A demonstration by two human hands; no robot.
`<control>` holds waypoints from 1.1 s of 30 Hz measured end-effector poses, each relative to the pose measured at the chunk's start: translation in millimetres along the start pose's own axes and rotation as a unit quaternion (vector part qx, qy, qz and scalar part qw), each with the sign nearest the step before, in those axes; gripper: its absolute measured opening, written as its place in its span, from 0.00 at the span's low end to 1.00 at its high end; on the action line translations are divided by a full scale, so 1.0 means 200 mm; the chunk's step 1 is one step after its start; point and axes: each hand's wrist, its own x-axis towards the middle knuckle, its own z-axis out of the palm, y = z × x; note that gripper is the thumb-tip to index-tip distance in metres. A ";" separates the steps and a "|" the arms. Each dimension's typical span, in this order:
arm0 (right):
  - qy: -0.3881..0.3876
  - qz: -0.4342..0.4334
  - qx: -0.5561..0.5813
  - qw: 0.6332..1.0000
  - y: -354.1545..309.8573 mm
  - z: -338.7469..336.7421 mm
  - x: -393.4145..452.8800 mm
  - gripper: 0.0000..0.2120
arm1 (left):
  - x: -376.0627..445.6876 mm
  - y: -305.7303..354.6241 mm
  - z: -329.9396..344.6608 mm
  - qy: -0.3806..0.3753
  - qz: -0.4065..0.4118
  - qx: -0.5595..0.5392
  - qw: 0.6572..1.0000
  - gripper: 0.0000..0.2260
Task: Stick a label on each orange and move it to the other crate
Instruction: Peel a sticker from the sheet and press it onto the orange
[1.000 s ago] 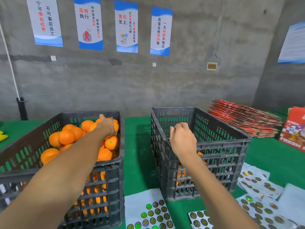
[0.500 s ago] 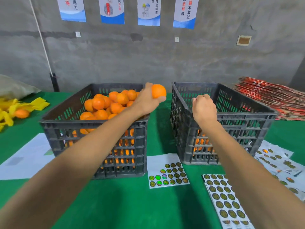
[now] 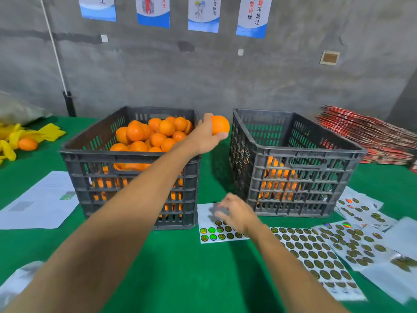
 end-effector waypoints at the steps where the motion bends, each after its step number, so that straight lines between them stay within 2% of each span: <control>1: -0.025 0.011 0.022 0.999 0.02 0.05 -0.01 0.20 | 0.00 0.00 0.00 0.001 0.000 0.001 1.000 0.38; 4: -0.047 0.049 0.083 0.994 0.06 0.15 -0.04 0.26 | 0.00 0.00 0.00 0.004 0.001 0.010 1.000 0.38; 7: -0.022 0.079 0.116 0.990 0.09 0.20 -0.06 0.29 | 0.00 0.01 0.01 0.006 0.005 0.016 1.000 0.37; 13: 0.037 0.097 0.179 0.978 0.11 0.27 -0.07 0.21 | -0.01 0.01 0.01 0.006 0.009 0.014 1.000 0.36; 24: 0.044 0.131 0.290 0.947 0.14 0.25 -0.04 0.06 | -0.02 0.02 0.01 0.010 0.013 0.012 1.000 0.36; 29: 0.050 0.155 0.299 0.940 0.15 0.26 -0.02 0.04 | -0.03 0.02 0.01 0.009 0.007 0.011 1.000 0.36; 33: 0.091 0.200 0.343 0.913 0.13 0.26 -0.01 0.07 | -0.03 0.02 0.01 0.010 0.005 0.009 1.000 0.37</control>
